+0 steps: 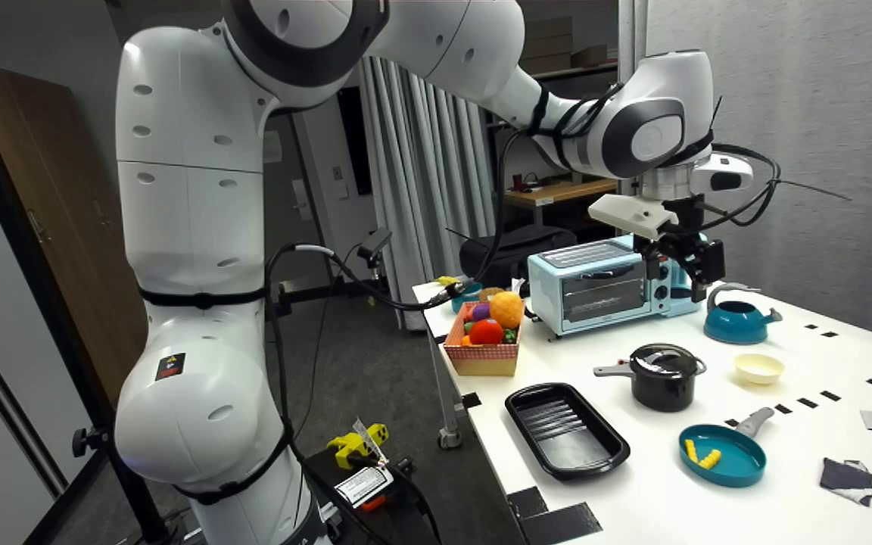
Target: Pick the lid on the black pot and put it on the blue pan
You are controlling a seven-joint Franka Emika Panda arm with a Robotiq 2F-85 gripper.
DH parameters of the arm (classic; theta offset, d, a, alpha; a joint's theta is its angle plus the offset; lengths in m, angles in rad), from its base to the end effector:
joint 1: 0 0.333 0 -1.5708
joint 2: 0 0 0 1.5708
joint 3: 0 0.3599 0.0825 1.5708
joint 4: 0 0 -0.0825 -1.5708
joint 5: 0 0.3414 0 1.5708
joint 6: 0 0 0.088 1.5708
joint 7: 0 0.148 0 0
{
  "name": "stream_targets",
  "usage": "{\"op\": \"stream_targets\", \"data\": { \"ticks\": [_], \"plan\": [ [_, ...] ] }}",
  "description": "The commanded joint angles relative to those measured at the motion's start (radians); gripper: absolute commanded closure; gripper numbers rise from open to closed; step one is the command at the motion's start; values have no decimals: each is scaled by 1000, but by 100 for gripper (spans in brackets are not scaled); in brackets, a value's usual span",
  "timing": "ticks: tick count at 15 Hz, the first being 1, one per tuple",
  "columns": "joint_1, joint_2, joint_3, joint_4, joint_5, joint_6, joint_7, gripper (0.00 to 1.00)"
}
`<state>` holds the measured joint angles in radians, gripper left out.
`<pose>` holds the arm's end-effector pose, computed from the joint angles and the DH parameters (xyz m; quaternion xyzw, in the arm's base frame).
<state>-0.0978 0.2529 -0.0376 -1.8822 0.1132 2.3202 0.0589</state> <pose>0.6117 -0.0763 0.4190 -0.9864 0.1298 -0.0940 0.0366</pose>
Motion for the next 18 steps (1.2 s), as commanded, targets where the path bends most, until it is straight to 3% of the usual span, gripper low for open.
{"op": "stream_targets", "data": {
  "ticks": [1,18],
  "plan": [
    [7,0,-8,2,3,-3,-2,0],
    [21,48,-5,18,-7,0,25,0]
  ]
}}
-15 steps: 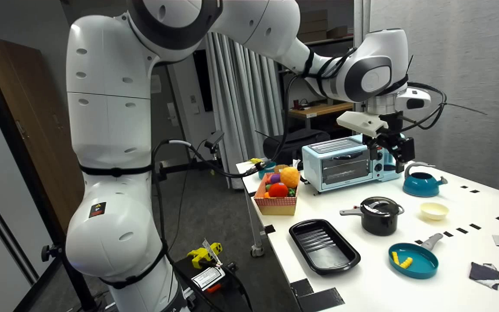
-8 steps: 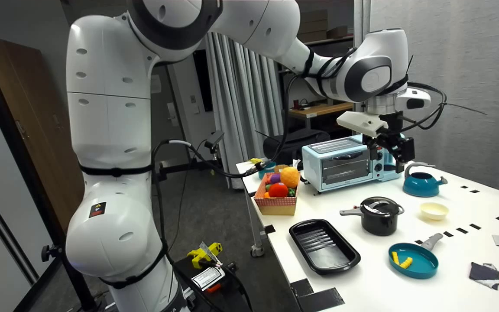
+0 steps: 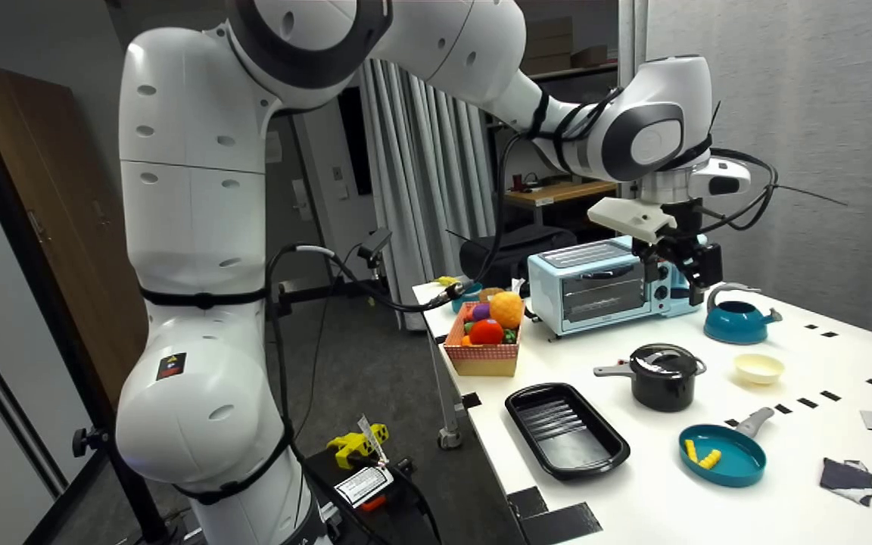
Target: Pick the lid on the black pot and put it on the blue pan
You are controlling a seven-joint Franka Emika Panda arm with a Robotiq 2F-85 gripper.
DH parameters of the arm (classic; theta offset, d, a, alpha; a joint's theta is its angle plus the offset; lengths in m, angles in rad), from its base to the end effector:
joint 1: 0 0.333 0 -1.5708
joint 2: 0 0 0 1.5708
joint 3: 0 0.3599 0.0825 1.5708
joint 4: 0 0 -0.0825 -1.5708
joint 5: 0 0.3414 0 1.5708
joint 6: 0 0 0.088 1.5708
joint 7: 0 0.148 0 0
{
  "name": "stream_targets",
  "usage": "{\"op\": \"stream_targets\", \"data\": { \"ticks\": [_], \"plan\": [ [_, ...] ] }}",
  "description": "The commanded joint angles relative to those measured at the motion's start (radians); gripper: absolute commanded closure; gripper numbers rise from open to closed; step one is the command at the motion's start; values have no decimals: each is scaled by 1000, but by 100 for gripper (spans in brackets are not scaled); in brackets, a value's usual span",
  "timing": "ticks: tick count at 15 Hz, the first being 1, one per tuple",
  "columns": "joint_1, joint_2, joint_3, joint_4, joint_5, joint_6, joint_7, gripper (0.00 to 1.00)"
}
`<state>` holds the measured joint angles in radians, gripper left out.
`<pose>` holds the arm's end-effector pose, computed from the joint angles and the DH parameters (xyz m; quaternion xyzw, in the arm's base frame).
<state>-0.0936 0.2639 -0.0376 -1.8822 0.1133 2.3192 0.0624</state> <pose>0.6128 -0.0737 0.4121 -0.9870 0.1297 -0.0879 0.0369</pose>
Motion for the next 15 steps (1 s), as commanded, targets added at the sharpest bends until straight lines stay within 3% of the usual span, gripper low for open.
{"op": "stream_targets", "data": {
  "ticks": [1,8,15],
  "plan": [
    [22,52,-5,22,-9,6,28,0],
    [58,166,0,53,-7,24,87,0],
    [93,278,-1,84,-14,163,125,0]
  ]
}}
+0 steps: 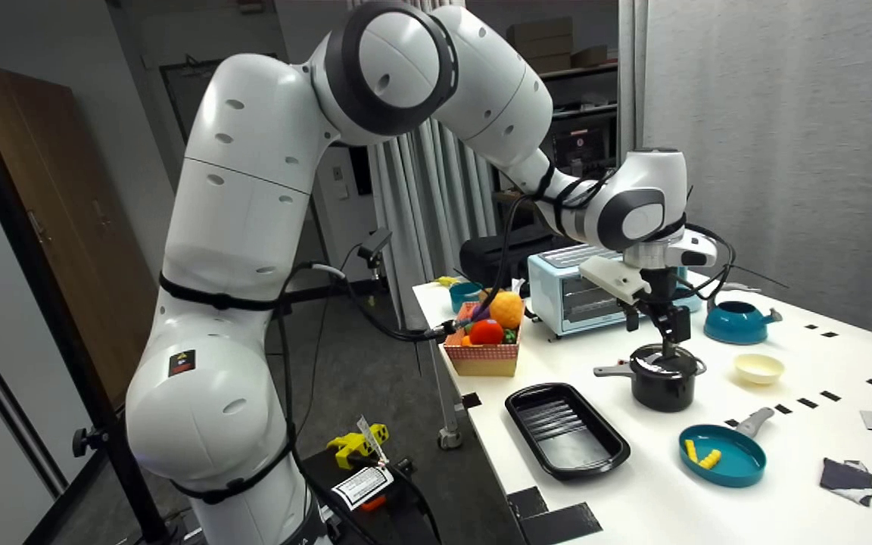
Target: Pick the lid on the black pot and put it on the blue pan
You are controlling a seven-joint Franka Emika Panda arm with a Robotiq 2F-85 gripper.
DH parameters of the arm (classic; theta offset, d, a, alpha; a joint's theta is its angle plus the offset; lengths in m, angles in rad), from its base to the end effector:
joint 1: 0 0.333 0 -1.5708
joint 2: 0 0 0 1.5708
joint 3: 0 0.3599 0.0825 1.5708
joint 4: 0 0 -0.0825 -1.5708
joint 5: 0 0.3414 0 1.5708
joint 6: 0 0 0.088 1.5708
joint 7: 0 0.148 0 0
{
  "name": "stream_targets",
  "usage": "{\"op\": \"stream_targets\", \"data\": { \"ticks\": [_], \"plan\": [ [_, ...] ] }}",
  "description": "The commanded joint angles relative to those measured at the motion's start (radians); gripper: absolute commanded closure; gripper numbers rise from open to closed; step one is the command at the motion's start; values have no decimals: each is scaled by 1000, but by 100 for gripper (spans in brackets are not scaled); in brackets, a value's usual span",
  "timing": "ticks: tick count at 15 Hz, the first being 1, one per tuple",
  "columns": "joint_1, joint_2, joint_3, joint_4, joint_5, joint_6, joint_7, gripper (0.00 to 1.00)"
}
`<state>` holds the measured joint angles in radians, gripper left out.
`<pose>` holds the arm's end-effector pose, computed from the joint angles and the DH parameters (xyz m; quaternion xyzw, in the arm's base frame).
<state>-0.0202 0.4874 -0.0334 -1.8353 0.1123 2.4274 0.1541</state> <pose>0.6496 -0.0294 0.3017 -0.9881 0.1413 -0.0510 0.0338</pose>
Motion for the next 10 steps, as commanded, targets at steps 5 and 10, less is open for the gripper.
{"op": "stream_targets", "data": {
  "ticks": [5,10],
  "plan": [
    [55,116,-10,51,-19,151,64,2],
    [67,180,-26,131,-33,166,80,5]
  ]
}}
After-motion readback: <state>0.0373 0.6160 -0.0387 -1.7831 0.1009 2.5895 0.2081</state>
